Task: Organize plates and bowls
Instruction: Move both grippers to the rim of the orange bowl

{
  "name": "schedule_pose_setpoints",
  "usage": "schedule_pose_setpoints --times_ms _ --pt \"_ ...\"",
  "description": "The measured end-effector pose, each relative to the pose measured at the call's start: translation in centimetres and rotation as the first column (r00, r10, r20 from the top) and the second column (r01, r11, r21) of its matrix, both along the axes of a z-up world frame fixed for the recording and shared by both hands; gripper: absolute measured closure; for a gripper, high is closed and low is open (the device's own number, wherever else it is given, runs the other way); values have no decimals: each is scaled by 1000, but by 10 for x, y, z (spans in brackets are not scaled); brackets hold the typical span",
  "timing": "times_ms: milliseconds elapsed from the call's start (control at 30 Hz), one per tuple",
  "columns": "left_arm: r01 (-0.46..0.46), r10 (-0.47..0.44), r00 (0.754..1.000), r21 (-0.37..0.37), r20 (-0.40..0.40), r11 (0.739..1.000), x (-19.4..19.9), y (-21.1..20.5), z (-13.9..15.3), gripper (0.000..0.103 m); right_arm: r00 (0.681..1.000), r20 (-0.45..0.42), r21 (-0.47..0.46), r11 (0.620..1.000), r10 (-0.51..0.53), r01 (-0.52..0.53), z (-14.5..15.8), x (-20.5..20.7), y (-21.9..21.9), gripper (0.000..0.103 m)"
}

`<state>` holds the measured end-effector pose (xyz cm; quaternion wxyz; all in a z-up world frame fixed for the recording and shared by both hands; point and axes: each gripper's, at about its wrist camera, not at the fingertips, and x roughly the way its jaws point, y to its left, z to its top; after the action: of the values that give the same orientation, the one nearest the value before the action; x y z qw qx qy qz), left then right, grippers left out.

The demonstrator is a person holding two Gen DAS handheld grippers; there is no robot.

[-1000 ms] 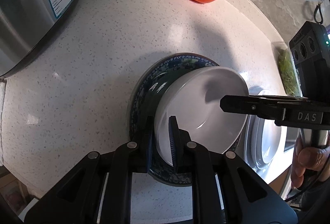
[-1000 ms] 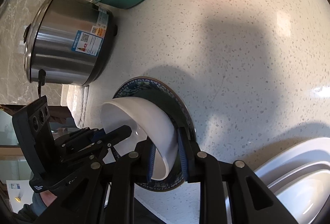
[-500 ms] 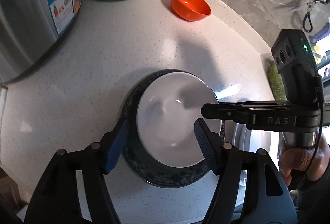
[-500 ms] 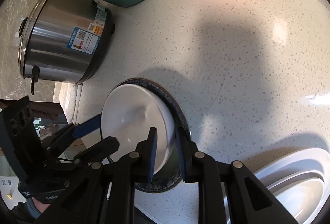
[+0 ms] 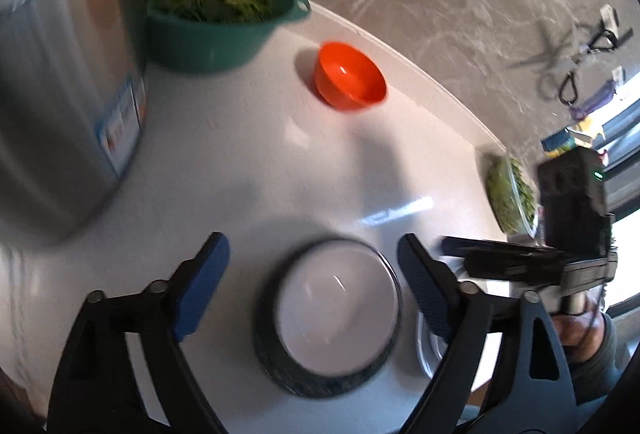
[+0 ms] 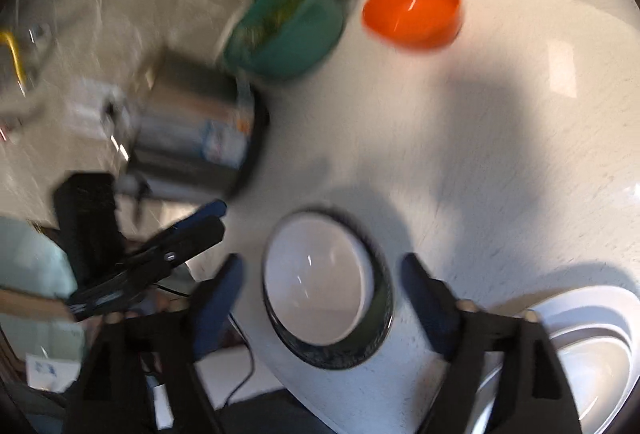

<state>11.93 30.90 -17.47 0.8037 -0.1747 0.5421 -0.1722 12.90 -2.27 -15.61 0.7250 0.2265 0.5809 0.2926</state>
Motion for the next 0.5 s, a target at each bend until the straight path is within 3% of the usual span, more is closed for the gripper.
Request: schedule_pose_setpoints --times_ms 167,233,267,400,500 --pt "25 -24 1000 -12 17 1000 50 -6 -2 13 988 -20 100 983 -154 156 7 25 -55 11" --pt "60 -60 997 10 38 998 70 -19 -3 0 981 -21 124 973 -192 193 8 37 -72 11" --pt "81 -83 995 46 47 996 81 -28 -4 0 977 -18 132 968 -214 215 9 45 -81 11" --pt "163 -165 986 95 14 982 117 -61 -17 0 971 -9 163 958 -237 235 11 75 -97 2" --pt "196 -198 980 102 3 975 143 -85 -26 0 972 -2 160 959 -236 234 6 102 -99 2"
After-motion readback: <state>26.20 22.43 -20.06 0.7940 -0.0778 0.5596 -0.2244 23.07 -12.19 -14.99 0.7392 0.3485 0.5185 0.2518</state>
